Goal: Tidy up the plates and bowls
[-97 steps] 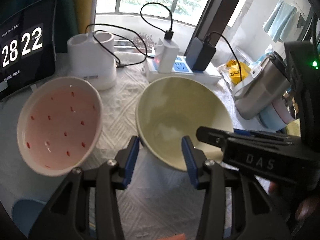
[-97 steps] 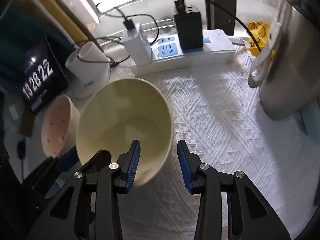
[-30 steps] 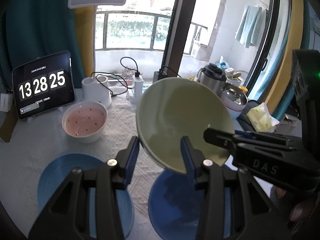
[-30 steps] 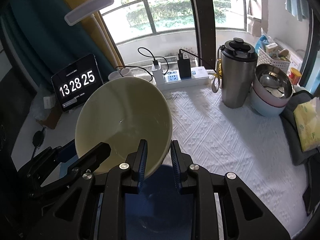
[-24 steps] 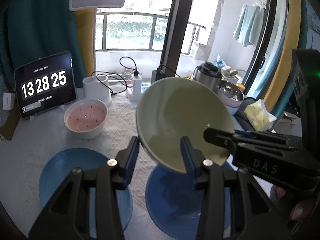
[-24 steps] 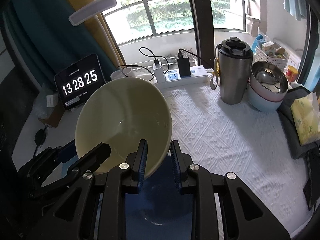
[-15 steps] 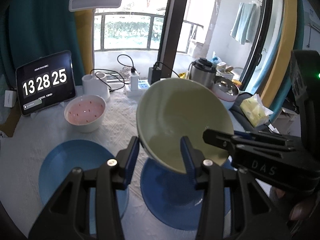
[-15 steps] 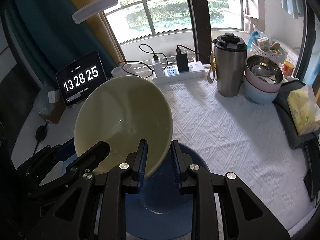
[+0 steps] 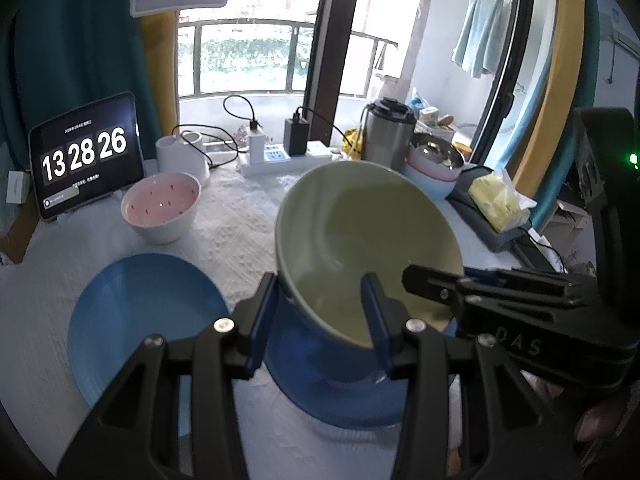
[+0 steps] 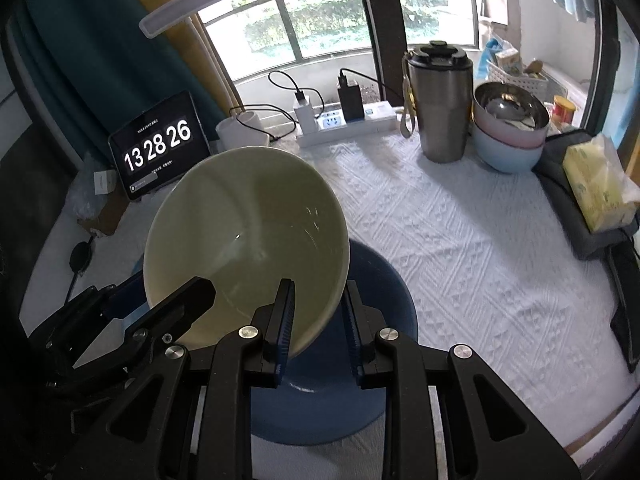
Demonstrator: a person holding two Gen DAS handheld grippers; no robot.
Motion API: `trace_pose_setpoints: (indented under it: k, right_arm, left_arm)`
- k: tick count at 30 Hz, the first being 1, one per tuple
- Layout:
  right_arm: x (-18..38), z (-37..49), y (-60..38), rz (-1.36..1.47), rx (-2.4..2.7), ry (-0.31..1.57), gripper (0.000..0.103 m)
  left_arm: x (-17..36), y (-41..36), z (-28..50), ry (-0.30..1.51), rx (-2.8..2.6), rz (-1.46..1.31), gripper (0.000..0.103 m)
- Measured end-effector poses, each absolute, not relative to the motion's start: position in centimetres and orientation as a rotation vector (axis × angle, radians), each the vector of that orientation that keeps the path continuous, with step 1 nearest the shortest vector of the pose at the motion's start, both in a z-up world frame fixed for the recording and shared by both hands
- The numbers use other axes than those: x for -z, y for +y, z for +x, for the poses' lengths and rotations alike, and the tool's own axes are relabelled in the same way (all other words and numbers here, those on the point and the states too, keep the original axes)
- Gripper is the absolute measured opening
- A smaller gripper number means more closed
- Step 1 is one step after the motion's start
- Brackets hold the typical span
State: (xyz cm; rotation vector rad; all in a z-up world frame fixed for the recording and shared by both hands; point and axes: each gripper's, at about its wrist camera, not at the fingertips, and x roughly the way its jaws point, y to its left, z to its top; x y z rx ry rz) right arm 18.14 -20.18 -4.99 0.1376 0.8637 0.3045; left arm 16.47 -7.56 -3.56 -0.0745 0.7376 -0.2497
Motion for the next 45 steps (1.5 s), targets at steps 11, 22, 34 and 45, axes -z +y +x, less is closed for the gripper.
trace_pose_setpoints:
  k: [11, 22, 34, 45]
  right_arm:
    - [7.2, 17.1, -21.3, 0.161, -0.285, 0.902, 0.025]
    - [8.8, 16.7, -21.9, 0.171, -0.269, 0.935, 0.025]
    - [9.3, 17.1, -21.7, 0.165, -0.258, 0.952, 0.025]
    - [9.6, 17.5, -21.2, 0.146, -0.246, 0.96, 0.026]
  left_arm:
    - [5.7, -8.8, 15.7, 0.79, 0.273, -0.049, 0.043]
    - [7.4, -9.7, 15.3, 0.838, 0.277, -0.019, 0.043]
    - [8.4, -9.9, 15.4, 0.85, 0.254, 0.03, 0.043]
    - [8.6, -9.5, 15.7, 0.852, 0.244, 0.044, 0.045]
